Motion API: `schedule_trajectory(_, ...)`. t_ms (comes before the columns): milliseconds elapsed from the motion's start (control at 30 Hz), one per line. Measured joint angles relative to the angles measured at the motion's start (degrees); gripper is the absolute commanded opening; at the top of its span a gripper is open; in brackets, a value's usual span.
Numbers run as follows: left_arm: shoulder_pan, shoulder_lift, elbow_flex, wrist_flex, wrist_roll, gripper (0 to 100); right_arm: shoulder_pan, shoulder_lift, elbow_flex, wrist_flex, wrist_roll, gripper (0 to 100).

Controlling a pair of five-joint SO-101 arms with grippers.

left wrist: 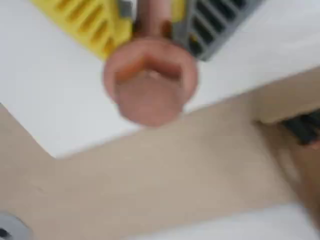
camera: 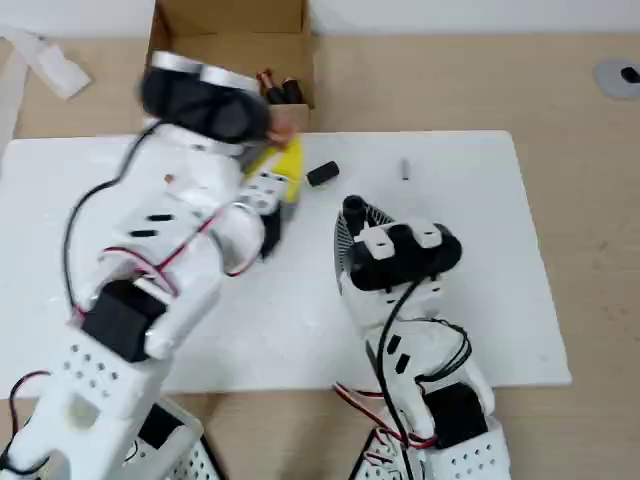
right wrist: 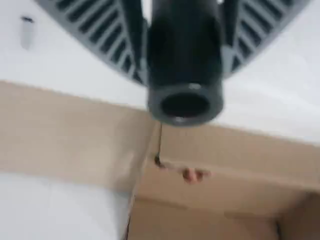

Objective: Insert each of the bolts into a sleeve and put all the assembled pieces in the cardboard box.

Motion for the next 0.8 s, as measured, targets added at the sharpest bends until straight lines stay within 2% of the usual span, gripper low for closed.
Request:
schedule_trajectory(300, 5.3, 1.1, -8.7, 0.1, 0.1, 0, -3.5, 0.0, -3.3, -0.7, -0.3, 1.0)
schedule_trajectory(467, 8.6, 1.1, -12.7, 3.5, 0.1, 0, -3.8, 0.0, -3.9, -0.7, 4.6, 1.0)
schedule_trajectory(667, 9.2, 1.1, -13.3, 5.2, 0.1, 1, -6.1, 0.0, -3.9, -0.7, 5.3, 1.0)
schedule_trajectory(800, 9.2, 0.6, -13.6, 9.4, 0.1, 1, -7.4, 0.0, -3.9, -1.8, 5.4, 1.0)
